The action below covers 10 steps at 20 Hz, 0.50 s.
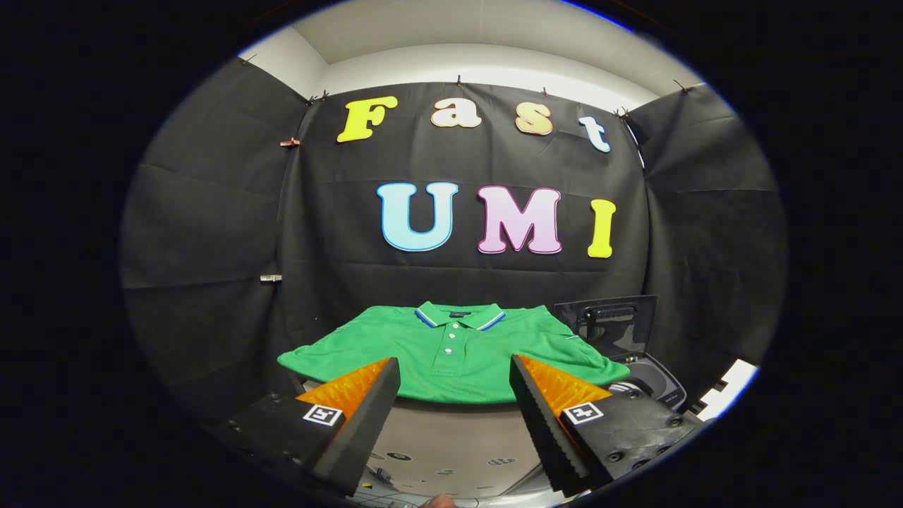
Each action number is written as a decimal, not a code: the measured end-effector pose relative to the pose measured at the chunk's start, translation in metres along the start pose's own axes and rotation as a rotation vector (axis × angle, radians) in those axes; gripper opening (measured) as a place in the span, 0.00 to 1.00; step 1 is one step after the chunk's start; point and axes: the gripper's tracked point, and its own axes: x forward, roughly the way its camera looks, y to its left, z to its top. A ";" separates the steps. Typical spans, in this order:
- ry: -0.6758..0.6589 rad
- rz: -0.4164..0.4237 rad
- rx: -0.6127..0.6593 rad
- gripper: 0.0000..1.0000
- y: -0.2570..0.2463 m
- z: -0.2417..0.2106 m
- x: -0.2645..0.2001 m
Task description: Put the clothes into the washing machine and then close the washing machine lid.
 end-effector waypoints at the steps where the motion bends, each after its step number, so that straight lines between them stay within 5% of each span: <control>1: 0.001 -0.001 -0.002 0.97 0.000 0.000 0.002; 10: -0.005 -0.015 0.014 0.98 0.000 0.009 0.039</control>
